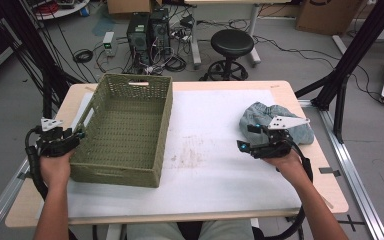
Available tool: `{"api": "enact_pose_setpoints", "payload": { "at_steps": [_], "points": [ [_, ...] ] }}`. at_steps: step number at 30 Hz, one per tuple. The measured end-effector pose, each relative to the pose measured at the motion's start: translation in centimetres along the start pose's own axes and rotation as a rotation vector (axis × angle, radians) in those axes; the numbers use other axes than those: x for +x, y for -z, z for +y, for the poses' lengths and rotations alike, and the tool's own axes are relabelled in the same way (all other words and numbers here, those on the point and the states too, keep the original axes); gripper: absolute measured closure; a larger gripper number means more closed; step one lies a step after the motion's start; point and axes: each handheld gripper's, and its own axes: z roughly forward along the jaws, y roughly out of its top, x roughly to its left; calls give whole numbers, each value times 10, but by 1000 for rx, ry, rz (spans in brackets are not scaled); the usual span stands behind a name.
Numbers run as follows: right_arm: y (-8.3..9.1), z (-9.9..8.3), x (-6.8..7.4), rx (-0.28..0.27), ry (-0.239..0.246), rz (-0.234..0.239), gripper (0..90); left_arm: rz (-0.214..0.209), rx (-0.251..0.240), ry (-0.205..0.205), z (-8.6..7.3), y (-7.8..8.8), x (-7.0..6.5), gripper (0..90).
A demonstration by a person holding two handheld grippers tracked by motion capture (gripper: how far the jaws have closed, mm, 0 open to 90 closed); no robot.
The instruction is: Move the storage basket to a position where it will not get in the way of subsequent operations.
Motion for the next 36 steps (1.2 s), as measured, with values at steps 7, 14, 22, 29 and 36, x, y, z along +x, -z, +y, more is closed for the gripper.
{"api": "enact_pose_setpoints", "payload": {
  "at_steps": [7,14,22,29,36],
  "points": [
    [-1,0,-1,1,-7,2,211,26,2,17,-4,5,13,625],
    [-1,1,-1,3,-8,1,212,51,3,32,-6,8,23,623],
    [-1,0,-1,4,-7,-1,212,78,7,51,-9,11,40,620],
    [0,1,-2,5,-9,-3,212,100,9,60,-11,13,58,617],
    [-2,0,-3,14,-13,-2,212,111,16,53,-11,13,73,616]
  ]
}}
